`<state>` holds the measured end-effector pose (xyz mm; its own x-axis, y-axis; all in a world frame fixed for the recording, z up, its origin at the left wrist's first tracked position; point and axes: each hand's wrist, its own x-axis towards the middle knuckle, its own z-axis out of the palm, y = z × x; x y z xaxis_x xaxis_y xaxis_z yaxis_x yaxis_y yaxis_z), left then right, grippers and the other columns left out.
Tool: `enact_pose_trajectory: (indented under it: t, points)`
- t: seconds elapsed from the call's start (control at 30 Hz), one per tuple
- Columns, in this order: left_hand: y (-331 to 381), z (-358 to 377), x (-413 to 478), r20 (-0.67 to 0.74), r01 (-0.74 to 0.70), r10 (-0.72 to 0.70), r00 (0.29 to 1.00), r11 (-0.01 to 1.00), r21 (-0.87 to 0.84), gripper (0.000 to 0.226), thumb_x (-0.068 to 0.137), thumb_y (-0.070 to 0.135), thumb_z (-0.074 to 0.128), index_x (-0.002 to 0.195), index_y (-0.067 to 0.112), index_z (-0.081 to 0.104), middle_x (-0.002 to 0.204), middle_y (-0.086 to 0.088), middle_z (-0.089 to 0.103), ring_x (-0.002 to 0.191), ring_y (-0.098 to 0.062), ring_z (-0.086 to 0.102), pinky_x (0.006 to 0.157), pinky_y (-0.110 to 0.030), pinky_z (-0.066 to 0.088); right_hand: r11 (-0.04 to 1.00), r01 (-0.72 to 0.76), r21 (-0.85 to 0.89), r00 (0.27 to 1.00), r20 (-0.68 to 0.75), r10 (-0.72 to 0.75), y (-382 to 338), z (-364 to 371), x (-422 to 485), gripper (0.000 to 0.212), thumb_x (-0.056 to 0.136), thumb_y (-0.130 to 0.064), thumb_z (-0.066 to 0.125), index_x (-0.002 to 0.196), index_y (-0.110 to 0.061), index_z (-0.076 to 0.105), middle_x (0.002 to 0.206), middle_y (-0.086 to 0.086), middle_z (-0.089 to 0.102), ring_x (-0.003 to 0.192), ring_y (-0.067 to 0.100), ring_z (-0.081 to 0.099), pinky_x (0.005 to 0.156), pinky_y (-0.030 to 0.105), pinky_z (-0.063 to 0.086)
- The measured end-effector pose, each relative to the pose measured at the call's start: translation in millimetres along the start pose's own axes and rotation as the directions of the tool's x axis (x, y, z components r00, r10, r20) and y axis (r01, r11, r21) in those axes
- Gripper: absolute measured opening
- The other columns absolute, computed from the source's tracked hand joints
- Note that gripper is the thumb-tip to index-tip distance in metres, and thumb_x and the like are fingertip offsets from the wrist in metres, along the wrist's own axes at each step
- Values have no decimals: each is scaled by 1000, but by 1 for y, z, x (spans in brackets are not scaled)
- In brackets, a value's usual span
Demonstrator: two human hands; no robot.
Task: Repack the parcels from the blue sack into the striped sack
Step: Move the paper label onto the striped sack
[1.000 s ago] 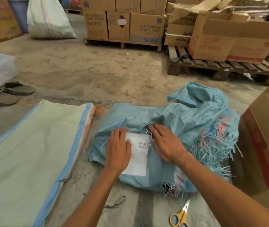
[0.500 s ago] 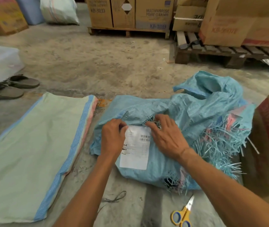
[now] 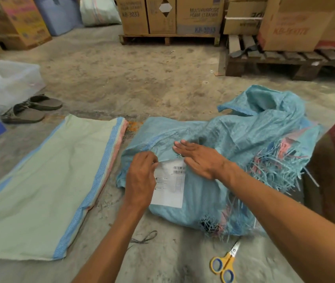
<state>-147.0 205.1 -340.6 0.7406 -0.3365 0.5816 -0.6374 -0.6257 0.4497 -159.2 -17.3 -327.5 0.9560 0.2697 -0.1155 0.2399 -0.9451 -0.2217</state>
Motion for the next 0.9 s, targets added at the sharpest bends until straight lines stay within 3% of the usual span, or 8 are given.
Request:
enact_pose_trajectory:
  t: [0.17,0.27,0.33,0.47,0.57,0.63,0.8,0.9]
  points:
    - [19,-21,-19,76,37,-26,997,988,-147,19,95,-5,55,104,9,63,94,7,64,85,1,56,76,-3,38,990,-15,142,999,-33,20,3,-4,-1,71,91,-38,9,156,-17,28,165,-6,17,152,6,11,125,30,9]
    - [22,-38,-23,88,105,-89,992,975,-193,16,99,3,52,93,17,54,78,8,60,67,-6,55,57,-13,38,994,-19,112,999,-47,24,7,-3,-3,71,93,-42,6,156,-21,29,164,-9,18,152,5,12,125,33,13]
    - [25,-50,-21,76,126,-112,991,969,-211,16,98,2,53,90,16,53,76,7,57,69,-6,54,58,-18,37,997,-2,73,998,-55,6,9,2,-5,78,89,-49,-1,158,-23,24,165,-9,15,152,6,10,125,34,14]
    - [38,-64,-21,120,98,-73,990,970,-223,16,96,0,55,88,13,54,76,7,58,69,-2,53,58,-12,35,1000,9,-14,999,-52,-10,10,9,-8,86,82,-52,-7,160,-21,11,166,-6,6,153,9,2,125,31,6]
    - [46,-71,-25,95,78,-58,994,971,-225,16,96,-1,54,87,12,53,74,6,56,66,-2,51,58,-10,35,999,3,-40,999,-43,-5,9,10,-7,72,92,-45,2,160,-21,6,167,-6,0,153,10,-2,127,37,8]
    - [49,-74,-26,56,96,-85,995,968,-232,15,96,-1,54,87,11,53,73,8,53,66,-1,50,58,-10,34,998,-4,-62,1000,-30,2,8,10,-7,66,97,-38,9,160,-20,3,167,-5,-2,153,11,-4,126,33,2]
    - [54,-85,-34,0,142,-148,989,951,-273,16,95,-2,55,87,12,52,71,6,54,66,-10,53,60,-23,39,995,-15,-94,1000,-20,14,6,8,-8,61,102,-31,16,160,-18,2,167,-2,-2,154,12,-4,125,29,-1]
    - [59,-93,-33,-19,186,-202,979,931,-313,18,96,-1,55,86,13,50,68,3,52,63,-9,48,59,-22,37,994,-32,-103,999,-14,31,5,6,-7,66,97,-33,13,160,-17,3,167,-2,-1,154,12,-3,126,32,1]
